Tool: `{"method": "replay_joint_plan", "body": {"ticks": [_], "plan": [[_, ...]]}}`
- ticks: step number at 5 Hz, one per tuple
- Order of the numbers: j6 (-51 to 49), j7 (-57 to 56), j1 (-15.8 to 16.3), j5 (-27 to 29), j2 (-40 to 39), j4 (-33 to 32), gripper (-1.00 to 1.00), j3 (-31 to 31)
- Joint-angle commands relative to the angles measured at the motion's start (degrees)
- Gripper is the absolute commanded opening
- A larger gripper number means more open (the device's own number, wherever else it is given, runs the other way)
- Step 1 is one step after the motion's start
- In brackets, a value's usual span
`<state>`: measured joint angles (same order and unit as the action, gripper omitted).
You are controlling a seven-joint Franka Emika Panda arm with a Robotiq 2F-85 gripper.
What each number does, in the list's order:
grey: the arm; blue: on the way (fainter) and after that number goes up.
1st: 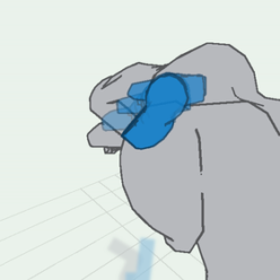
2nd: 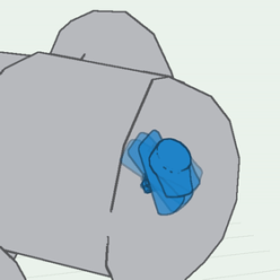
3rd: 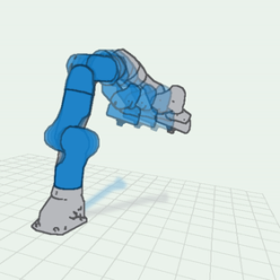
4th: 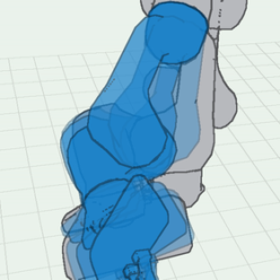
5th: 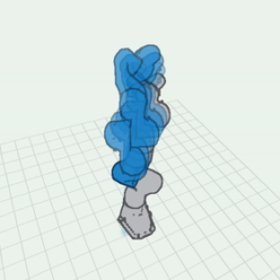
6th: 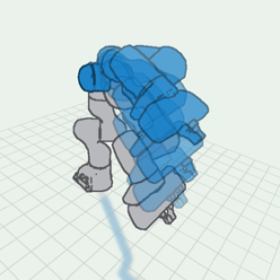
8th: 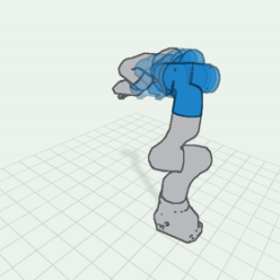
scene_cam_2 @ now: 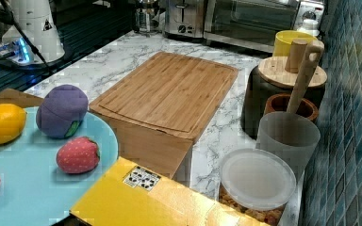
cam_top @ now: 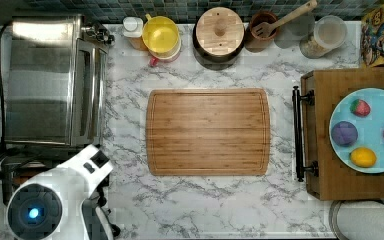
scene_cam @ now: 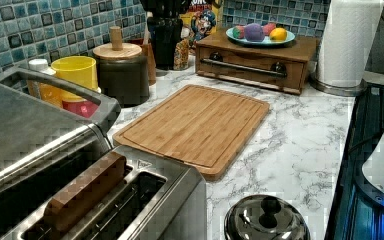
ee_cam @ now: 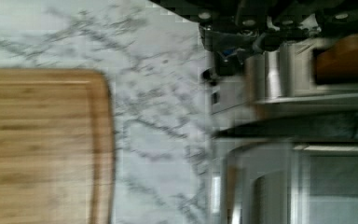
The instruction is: Turn on the toaster.
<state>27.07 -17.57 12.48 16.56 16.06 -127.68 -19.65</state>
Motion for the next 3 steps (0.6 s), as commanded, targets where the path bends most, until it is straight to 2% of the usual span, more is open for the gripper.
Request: {"method": "replay_joint_plan", "body": {"ticks": [1, 3], "plan": [[-0.43, -1.37, 3.9, 1.09, -4.39, -5.18, -1.0, -0.13], [7.34, -4.23, 2.32, 2.45, -3.71, -8.85, -1.0, -3.37]]}}
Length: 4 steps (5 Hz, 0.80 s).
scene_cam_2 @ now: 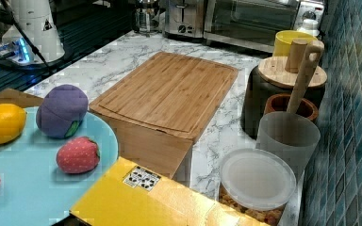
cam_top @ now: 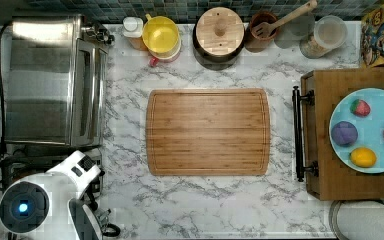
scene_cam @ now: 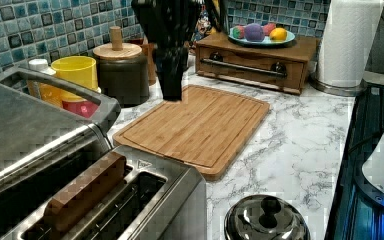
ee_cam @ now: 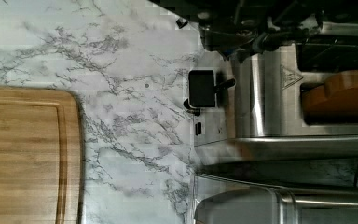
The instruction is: Turn on the toaster.
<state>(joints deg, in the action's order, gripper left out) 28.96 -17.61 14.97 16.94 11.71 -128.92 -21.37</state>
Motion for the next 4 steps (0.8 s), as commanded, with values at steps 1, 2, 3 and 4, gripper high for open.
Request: {"method": "replay_joint_plan", "body": {"ticks": [1, 2, 3, 4], "plan": [[9.6, -5.18, 1.33, 1.78, 0.89, -9.06, -1.0, -0.96], [13.53, -8.77, 2.11, 4.72, 0.2, -10.91, -1.0, -0.56], [16.24, -9.52, 3.25, 6.07, -0.92, -11.07, -1.0, 0.27], [19.77, -10.01, 3.35, 8.83, -0.56, -11.47, -1.0, 0.39]]}}
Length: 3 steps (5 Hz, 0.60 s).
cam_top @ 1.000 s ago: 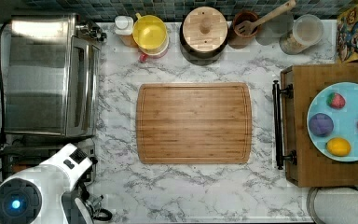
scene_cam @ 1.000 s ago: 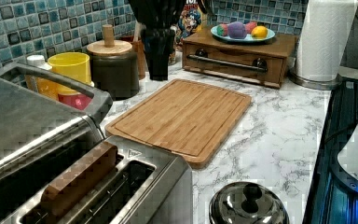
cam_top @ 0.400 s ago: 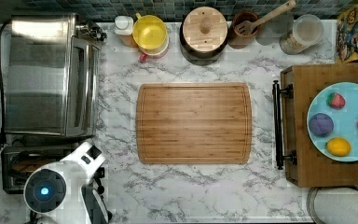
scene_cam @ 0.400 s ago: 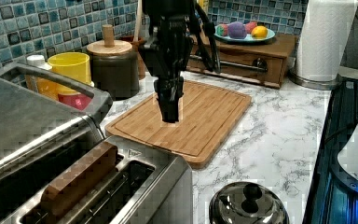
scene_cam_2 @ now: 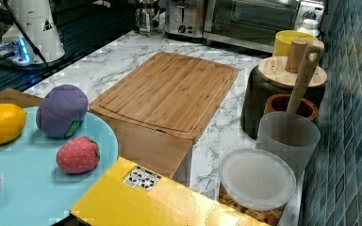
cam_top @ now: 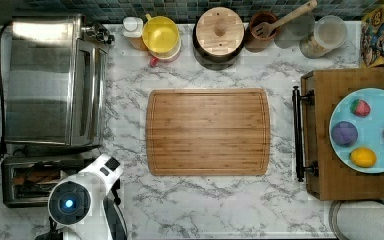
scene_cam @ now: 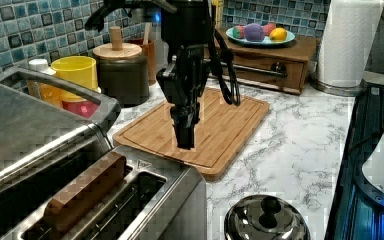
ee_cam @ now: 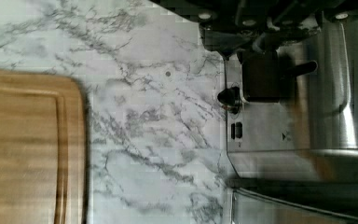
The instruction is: Turn on the toaster.
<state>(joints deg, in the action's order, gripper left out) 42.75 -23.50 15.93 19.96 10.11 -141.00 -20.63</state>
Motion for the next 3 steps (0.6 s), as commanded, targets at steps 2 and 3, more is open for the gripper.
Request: {"method": "replay_joint_plan", "body": {"ticks": [2, 3], "plan": [[5.69, -1.27, 0.96, 2.16, -2.68, 3.45, -1.0, -1.4], [4.99, 0.06, 0.48, 0.14, -5.3, 4.51, -1.0, -2.48]]}}
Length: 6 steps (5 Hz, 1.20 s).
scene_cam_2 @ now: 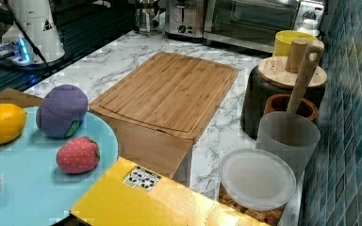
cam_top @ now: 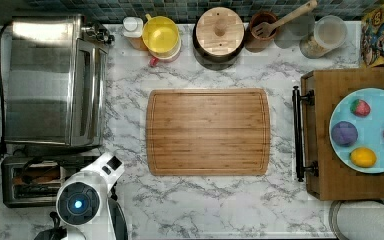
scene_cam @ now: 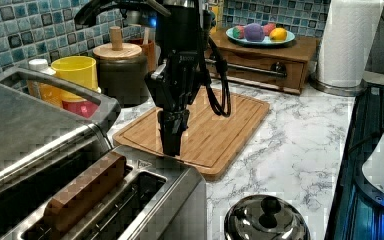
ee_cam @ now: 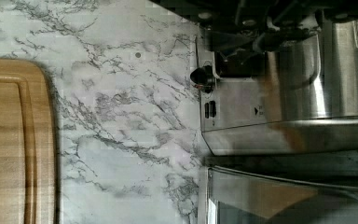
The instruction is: Turn on the toaster.
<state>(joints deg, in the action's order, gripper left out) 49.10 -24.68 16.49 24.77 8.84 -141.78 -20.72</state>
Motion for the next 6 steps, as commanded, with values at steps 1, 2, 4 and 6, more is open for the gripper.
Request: {"method": "replay_joint_plan", "body": {"ticks": [1, 2, 4, 6], "plan": [[-0.26, 3.49, 1.17, -7.38, -6.16, 5.83, -1.0, -1.47], [-0.84, 3.39, 0.46, -6.14, -7.54, 5.48, -1.0, -1.83], [1.42, 4.4, 0.41, -3.09, -13.56, -1.1, -1.0, -1.7], [3.79, 2.04, 2.65, -2.93, -15.44, -7.01, -1.0, -3.0]]}}
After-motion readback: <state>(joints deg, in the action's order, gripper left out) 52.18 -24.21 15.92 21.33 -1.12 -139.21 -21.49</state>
